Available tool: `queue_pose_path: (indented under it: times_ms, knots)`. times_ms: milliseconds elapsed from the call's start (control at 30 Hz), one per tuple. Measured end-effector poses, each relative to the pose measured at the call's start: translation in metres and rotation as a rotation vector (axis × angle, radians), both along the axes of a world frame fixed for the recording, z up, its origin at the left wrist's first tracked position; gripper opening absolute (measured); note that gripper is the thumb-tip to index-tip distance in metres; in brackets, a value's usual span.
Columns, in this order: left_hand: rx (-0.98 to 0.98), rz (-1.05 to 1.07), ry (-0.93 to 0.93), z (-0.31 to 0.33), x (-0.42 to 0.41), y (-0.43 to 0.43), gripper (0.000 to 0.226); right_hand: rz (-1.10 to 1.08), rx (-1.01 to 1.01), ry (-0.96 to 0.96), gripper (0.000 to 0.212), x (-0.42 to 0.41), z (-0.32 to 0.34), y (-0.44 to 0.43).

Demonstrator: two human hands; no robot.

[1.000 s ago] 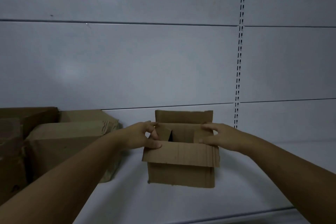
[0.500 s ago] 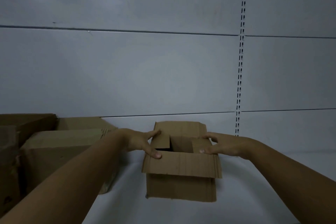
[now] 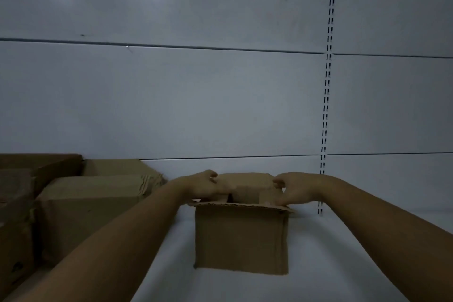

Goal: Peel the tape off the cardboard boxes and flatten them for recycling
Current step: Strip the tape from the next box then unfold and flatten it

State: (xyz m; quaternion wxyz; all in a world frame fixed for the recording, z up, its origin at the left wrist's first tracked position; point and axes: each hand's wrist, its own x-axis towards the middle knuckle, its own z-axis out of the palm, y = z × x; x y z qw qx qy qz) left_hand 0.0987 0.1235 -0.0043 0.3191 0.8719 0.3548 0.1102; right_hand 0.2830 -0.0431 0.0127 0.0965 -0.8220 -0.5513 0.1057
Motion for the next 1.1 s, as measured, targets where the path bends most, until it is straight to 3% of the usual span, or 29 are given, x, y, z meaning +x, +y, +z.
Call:
queue_pose_path:
  times_ms: [133,233,300,433,500,567,700,800,900,1100]
  knots:
    - [0.204,0.035,0.071,0.0,0.021,-0.021,0.089,-0.013,-0.024,-0.068,0.076,-0.018,0.003,0.009]
    - [0.228,0.066,-0.072,-0.005,0.014,-0.027,0.079,-0.035,-0.006,-0.023,0.076,-0.02,0.002,0.008]
    - [0.079,0.102,-0.286,-0.005,0.004,-0.027,0.062,-0.023,0.061,0.006,0.071,-0.019,-0.001,0.003]
    - [-0.474,0.239,-0.74,0.002,-0.023,-0.024,0.016,0.033,0.128,-0.036,0.07,-0.011,-0.011,-0.008]
    - [-0.61,0.252,-0.866,-0.003,-0.036,-0.016,0.014,0.057,0.154,-0.034,0.072,-0.013,-0.013,-0.014]
    - [-0.595,0.227,-0.838,-0.015,-0.046,-0.012,0.029,0.043,0.166,-0.015,0.073,-0.013,-0.015,-0.017]
    - [-0.179,0.177,-0.549,-0.039,-0.054,-0.004,0.032,-0.004,0.065,0.002,0.075,-0.012,-0.01,-0.01]
    - [-0.028,0.105,-0.491,-0.049,-0.058,-0.007,0.032,-0.013,-0.036,0.054,0.054,-0.015,0.001,-0.004]
    - [-0.029,0.084,-0.464,-0.06,-0.06,-0.012,0.032,-0.025,-0.101,0.091,0.044,-0.018,0.009,0.003]
    - [-0.194,0.134,-0.484,-0.059,-0.064,-0.016,0.045,0.008,-0.107,0.076,0.062,-0.017,0.01,0.005]
